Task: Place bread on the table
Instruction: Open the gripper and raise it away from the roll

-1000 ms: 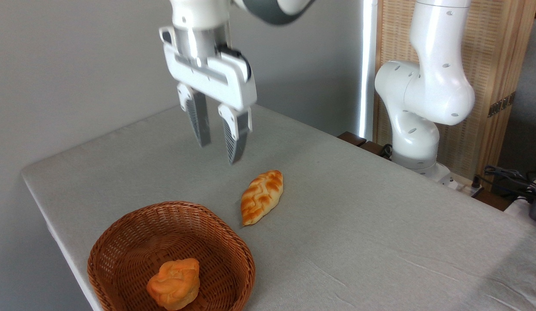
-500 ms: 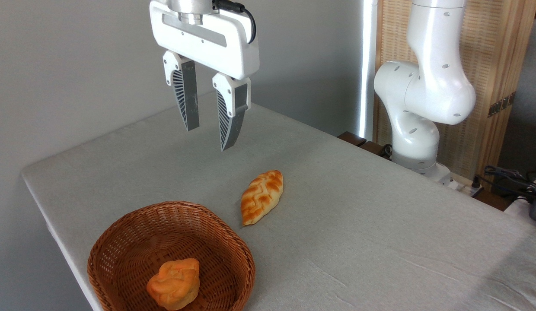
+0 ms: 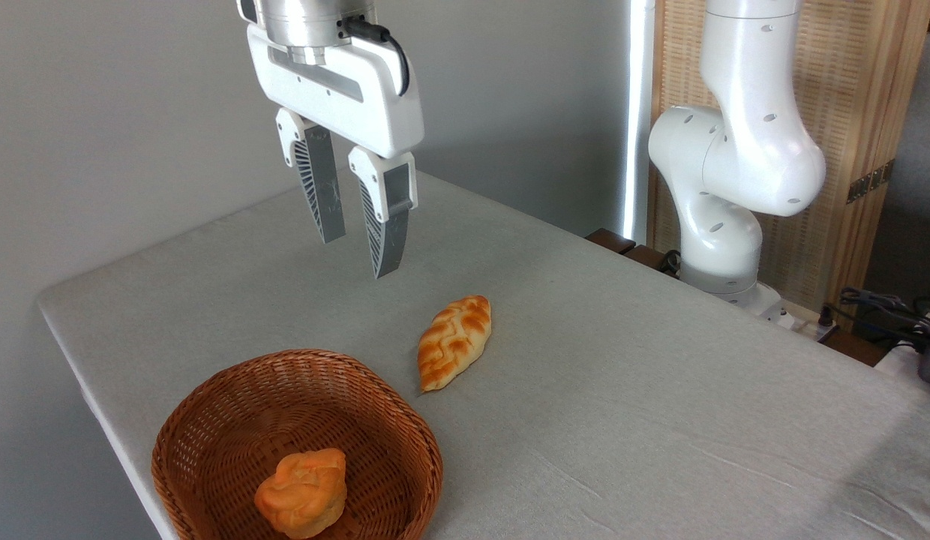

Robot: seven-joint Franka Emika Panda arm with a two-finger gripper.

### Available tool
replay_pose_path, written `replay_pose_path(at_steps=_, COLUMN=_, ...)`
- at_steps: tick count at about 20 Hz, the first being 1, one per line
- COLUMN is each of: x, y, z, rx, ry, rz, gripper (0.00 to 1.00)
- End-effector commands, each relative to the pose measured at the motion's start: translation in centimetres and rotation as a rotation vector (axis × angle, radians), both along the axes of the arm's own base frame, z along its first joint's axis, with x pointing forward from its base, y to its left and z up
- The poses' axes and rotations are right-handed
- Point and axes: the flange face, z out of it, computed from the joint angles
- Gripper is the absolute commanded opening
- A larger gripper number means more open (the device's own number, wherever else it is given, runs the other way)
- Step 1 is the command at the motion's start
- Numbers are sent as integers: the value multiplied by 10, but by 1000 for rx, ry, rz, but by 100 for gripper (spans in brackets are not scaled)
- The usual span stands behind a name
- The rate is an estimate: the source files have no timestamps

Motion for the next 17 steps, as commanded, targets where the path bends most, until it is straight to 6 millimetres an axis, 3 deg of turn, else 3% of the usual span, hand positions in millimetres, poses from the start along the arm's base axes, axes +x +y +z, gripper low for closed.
replay_pose_path(at_steps=1, x=0, y=-1, z=1, rx=18, ry=20, rz=11, gripper=100)
replay_pose_path(at_steps=4, x=3, y=-1, z=-9, rx=39, ry=37, rz=10, gripper=100)
replay_pose_path(at_steps=17, x=1, y=8, z=-7, rx=47, ry=49, rz=10, gripper=100)
